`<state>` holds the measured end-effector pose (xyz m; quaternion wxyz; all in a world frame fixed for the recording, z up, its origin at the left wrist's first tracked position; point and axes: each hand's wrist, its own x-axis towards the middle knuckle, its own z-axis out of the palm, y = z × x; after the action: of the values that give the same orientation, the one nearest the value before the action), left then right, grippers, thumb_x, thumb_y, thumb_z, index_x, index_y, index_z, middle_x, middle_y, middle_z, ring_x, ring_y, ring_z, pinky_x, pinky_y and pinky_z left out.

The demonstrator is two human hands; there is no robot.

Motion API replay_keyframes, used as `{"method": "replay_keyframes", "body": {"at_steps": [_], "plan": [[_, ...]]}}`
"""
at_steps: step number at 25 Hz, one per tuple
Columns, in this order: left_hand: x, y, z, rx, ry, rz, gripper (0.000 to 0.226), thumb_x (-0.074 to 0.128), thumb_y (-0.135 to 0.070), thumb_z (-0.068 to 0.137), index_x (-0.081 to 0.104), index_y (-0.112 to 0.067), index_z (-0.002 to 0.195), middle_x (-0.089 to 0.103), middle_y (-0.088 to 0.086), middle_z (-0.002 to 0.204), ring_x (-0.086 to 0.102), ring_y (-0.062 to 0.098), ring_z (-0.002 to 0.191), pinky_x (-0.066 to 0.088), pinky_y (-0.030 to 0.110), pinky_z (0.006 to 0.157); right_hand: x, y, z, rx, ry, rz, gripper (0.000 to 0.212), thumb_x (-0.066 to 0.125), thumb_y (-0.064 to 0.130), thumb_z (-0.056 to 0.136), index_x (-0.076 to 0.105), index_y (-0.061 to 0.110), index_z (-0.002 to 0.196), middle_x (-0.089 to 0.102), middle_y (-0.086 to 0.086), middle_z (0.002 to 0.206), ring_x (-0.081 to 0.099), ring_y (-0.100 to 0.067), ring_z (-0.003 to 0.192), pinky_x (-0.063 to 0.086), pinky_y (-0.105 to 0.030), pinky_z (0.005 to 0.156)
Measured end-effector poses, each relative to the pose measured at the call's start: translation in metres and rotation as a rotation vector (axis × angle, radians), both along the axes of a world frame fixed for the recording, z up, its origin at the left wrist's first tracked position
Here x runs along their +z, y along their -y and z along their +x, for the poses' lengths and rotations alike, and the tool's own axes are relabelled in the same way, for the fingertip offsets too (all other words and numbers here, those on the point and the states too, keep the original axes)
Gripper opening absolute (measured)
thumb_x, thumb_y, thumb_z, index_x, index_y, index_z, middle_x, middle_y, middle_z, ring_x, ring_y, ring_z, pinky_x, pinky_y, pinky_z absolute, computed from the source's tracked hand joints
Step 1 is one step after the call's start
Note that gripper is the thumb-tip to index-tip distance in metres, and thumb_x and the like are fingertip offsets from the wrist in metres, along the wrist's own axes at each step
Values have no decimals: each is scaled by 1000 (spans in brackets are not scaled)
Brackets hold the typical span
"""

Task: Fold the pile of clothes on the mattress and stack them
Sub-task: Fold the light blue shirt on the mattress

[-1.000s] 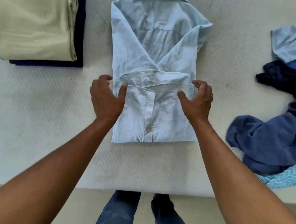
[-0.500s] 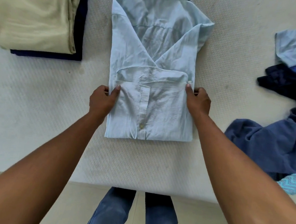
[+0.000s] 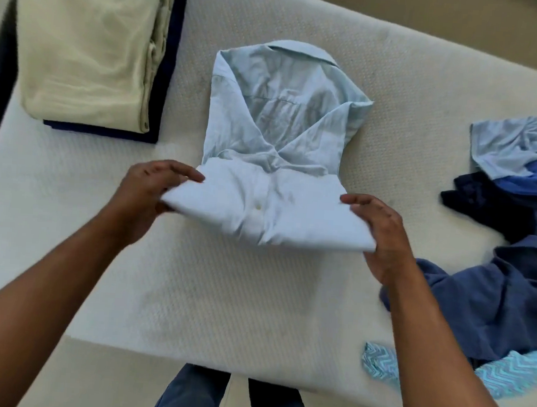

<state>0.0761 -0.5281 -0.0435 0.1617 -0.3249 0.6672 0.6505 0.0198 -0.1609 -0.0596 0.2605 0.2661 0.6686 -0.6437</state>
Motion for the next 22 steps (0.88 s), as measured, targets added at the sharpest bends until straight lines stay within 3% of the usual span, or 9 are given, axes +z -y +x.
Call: {"method": "replay_keyframes", "body": {"at_steps": [2, 5, 8, 10, 12, 15, 18, 20, 22], "plan": [[13, 7, -47, 43, -12, 103, 38, 43, -12, 102, 78, -11, 87, 76, 11, 92, 71, 23, 81, 59, 31, 62, 14, 8, -42, -112, 75, -157, 32, 52, 32, 101, 72, 7, 101, 74, -5, 87, 67, -19, 77, 53, -26, 60], [7, 14, -123, 127, 22, 188, 56, 38, -49, 105, 67, -1, 109, 71, 18, 95, 74, 31, 84, 61, 33, 67, 9, 24, -113, -265, 56, -230, 54, 43, 50, 107, 66, 2, 105, 72, -12, 77, 72, -21, 69, 61, -33, 66], [-21, 13, -188, 262, -20, 196, 68, 33, -56, 107, 56, 6, 126, 71, 24, 110, 76, 34, 98, 64, 40, 82, -19, 46, -176, -375, 8, -196, 63, 40, 51, 109, 53, -10, 115, 73, -25, 93, 76, -33, 83, 64, -41, 77], [-45, 8, -216, 300, -33, 158, 65, 35, -52, 108, 49, 6, 136, 69, 26, 118, 76, 33, 99, 63, 42, 85, -43, 62, -205, -356, -36, -92, 60, 43, 51, 107, 49, -6, 126, 70, -28, 108, 77, -35, 90, 65, -46, 78], [-65, -4, -220, 242, -42, -137, 56, 41, -47, 104, 54, -4, 138, 69, 17, 122, 72, 27, 104, 60, 40, 89, -61, 75, -209, -278, -139, 143, 54, 48, 52, 104, 56, 4, 127, 73, -19, 111, 77, -28, 89, 65, -46, 77], [-86, -33, -193, -64, -301, -740, 53, 43, -45, 103, 55, -15, 145, 61, 5, 144, 57, 19, 132, 42, 34, 111, -68, 88, -178, -21, -562, 670, 51, 51, 49, 96, 62, 13, 131, 73, -2, 123, 69, -19, 113, 53, -37, 102], [-106, -56, -174, -547, -483, -1027, 65, 32, -52, 107, 27, -19, 163, 22, 11, 170, 18, 27, 158, 12, 50, 128, -87, 114, -157, 553, -961, 890, 66, 49, 44, 103, 39, 8, 157, 38, -13, 164, 30, -31, 155, 22, -48, 126], [-127, -51, -184, -742, -427, -1211, 72, 22, -61, 107, 11, -24, 166, 4, 13, 173, 1, 33, 160, 2, 63, 125, -108, 127, -172, 847, -957, 1058, 72, 36, 53, 105, 21, 16, 165, 14, -11, 173, 9, -31, 160, 7, -57, 127], [-148, -36, -198, -800, -337, -1274, 76, 15, -70, 103, 1, -28, 166, -3, 13, 173, -4, 37, 159, 1, 70, 122, -130, 117, -193, 919, -842, 1181, 74, 25, 60, 105, 10, 22, 167, 3, -10, 174, 1, -30, 161, 3, -62, 126]]}}
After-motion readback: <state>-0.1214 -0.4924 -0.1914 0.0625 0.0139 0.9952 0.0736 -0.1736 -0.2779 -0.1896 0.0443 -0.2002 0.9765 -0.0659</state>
